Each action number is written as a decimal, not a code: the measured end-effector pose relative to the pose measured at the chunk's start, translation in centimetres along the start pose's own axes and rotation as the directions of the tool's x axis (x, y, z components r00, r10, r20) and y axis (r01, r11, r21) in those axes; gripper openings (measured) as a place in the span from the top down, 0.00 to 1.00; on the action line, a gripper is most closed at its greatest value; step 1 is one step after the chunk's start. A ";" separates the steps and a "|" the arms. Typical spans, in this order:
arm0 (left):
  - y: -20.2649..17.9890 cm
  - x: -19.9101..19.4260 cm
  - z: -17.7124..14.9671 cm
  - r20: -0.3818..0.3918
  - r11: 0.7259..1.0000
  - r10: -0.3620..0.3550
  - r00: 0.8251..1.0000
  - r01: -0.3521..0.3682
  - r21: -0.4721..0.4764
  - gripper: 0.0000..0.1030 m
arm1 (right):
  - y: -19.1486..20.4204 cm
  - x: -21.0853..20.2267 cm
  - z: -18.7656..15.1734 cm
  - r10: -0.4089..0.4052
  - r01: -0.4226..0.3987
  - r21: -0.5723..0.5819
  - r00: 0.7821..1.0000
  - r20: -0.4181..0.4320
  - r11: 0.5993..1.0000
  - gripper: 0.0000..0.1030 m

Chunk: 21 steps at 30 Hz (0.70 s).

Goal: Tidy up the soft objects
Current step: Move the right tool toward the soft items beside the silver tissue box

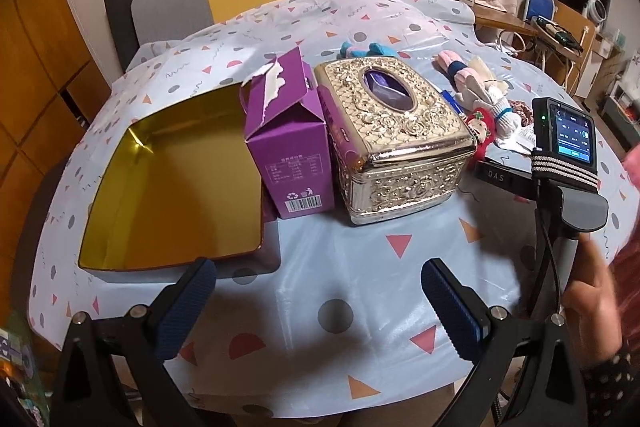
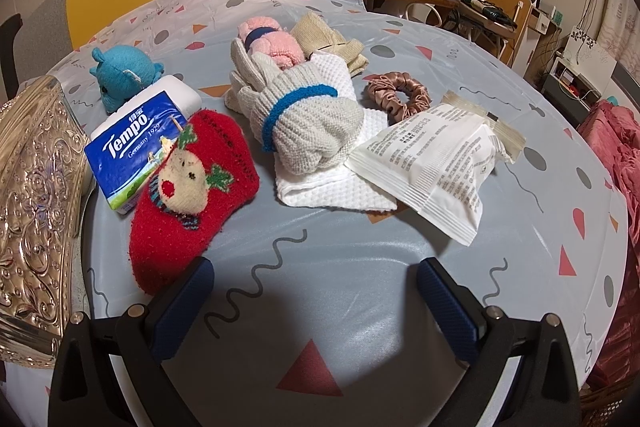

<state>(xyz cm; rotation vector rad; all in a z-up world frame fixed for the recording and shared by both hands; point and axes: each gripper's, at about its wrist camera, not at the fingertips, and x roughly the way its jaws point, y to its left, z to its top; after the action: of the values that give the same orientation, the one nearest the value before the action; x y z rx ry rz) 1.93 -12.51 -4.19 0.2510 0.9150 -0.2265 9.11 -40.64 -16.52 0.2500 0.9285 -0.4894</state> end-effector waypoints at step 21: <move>0.0 -0.3 0.9 0.012 1.000 -0.009 1.000 0.009 -0.010 0.00 | 0.0 -0.5 -0.7 0.044 -0.043 -0.041 0.999 0.009 0.998 0.00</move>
<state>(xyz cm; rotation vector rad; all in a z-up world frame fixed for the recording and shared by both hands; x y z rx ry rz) 2.41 -12.77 -3.44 0.2355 0.9050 -0.2312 8.40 -40.18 -16.56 0.2296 0.9205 -0.4307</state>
